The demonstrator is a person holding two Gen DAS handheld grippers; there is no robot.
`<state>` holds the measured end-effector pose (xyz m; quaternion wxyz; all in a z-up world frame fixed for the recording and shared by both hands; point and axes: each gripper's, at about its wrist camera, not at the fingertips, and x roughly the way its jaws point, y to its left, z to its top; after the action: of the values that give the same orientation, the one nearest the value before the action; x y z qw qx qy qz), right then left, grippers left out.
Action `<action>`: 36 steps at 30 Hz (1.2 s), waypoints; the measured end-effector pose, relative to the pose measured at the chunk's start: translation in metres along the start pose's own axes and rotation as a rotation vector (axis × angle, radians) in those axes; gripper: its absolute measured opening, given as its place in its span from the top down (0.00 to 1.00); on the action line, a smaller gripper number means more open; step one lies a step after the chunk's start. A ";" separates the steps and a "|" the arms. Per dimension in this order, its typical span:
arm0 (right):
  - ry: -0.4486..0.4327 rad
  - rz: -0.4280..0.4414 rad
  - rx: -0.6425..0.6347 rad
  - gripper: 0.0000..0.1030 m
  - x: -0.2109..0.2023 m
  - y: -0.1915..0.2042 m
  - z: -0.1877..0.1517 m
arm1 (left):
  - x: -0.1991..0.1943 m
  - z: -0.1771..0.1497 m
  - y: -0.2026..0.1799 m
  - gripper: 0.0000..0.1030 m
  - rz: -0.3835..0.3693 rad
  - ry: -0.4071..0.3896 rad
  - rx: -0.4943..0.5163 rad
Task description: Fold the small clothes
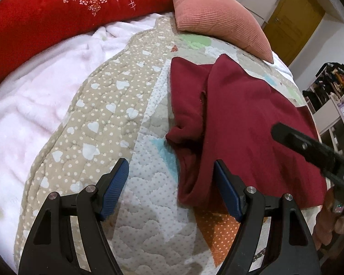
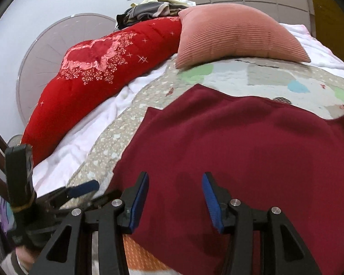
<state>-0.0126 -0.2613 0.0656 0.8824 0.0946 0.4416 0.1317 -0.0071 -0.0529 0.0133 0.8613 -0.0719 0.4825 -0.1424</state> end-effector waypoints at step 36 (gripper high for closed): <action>0.103 0.053 -0.043 0.91 0.090 0.052 0.041 | -0.025 -0.002 0.009 0.26 -0.036 -0.090 -0.005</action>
<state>0.0645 -0.1854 0.0373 0.8566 0.0802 0.4809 0.1691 -0.0196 -0.0368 0.0302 0.8792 -0.0889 0.4424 -0.1533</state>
